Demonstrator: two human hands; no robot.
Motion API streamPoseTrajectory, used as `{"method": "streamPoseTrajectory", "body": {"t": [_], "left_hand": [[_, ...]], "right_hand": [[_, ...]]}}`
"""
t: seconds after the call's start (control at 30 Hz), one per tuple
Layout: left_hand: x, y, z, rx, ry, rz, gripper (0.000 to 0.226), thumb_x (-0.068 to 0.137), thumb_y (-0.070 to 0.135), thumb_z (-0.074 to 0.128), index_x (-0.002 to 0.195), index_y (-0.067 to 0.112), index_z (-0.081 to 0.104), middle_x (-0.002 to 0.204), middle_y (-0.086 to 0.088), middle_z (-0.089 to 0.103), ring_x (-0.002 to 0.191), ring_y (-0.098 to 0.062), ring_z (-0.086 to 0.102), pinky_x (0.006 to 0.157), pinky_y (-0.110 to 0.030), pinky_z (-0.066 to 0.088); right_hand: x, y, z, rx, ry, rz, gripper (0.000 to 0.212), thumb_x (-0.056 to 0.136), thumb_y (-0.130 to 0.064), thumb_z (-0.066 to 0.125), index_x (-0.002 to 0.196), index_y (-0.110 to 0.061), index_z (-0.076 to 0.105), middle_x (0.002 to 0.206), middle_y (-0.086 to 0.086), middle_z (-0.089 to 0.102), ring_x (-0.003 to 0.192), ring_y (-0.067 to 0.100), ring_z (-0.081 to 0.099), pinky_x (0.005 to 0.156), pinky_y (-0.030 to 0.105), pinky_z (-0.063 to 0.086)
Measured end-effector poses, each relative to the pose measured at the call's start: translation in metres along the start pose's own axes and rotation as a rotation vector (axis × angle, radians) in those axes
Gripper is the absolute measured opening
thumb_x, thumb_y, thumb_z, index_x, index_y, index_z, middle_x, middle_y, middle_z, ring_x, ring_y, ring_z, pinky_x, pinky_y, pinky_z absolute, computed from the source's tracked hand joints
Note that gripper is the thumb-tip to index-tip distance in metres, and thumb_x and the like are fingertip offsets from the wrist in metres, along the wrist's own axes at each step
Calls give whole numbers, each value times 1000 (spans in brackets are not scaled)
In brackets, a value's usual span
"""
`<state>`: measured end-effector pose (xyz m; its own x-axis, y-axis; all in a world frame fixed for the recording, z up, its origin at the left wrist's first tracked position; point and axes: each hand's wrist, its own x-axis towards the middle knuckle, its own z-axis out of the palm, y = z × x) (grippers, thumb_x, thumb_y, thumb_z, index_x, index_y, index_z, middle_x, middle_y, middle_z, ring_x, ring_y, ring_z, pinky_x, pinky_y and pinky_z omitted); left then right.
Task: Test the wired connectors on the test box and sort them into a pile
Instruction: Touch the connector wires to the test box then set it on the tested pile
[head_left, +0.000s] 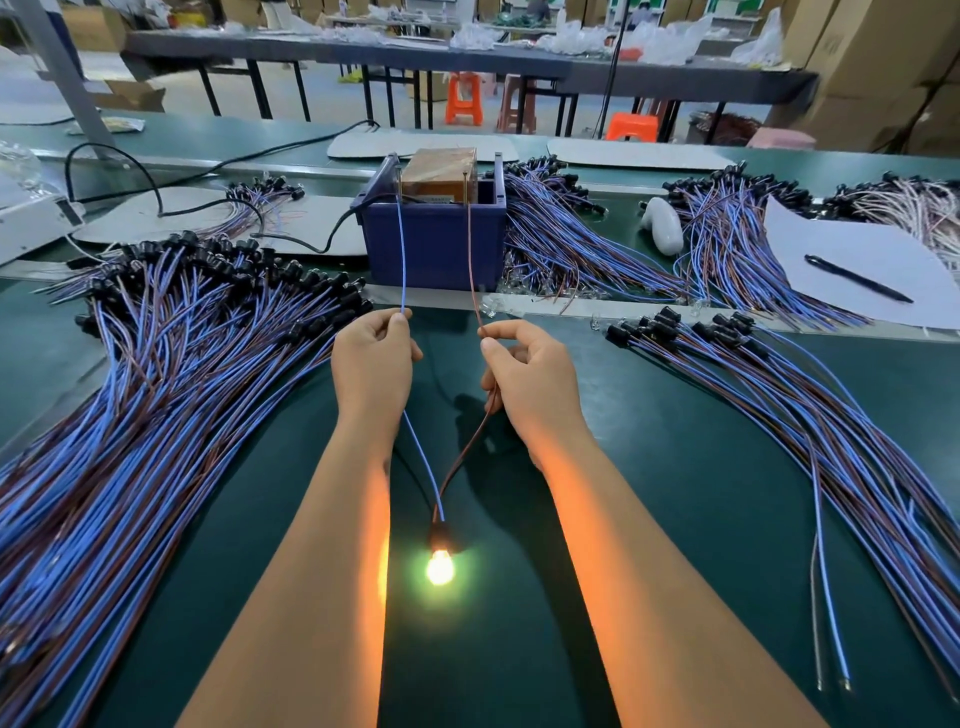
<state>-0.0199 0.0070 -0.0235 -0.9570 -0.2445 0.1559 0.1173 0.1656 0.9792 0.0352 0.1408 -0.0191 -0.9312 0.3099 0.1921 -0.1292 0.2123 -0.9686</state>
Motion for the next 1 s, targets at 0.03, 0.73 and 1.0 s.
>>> {"method": "streamPoseTrajectory", "body": {"t": [0.03,0.73,1.0], "left_hand": [[0,0,0,-2,-3,1,23,97,20,47,94,28,69,48,14,55,40,-2,37,40,-15,32],[-13,14,1,-119,-149,-18,19,99,23,50,94,24,69,64,7,71,50,-3,56,52,-12,44],[-29,26,12,-318,-424,-88,24,100,25,54,86,16,72,50,11,43,41,-2,35,40,-14,30]], "right_hand": [[0,0,0,1,0,-1,14,95,-15,55,100,-23,65,56,-4,57,50,10,54,50,23,46],[-4,-7,2,97,69,-45,16,94,-14,55,92,-26,65,51,-5,53,48,12,48,48,28,44],[-10,-11,5,-6,-8,-125,20,91,-11,62,82,-29,66,63,17,59,58,20,50,55,42,47]]}}
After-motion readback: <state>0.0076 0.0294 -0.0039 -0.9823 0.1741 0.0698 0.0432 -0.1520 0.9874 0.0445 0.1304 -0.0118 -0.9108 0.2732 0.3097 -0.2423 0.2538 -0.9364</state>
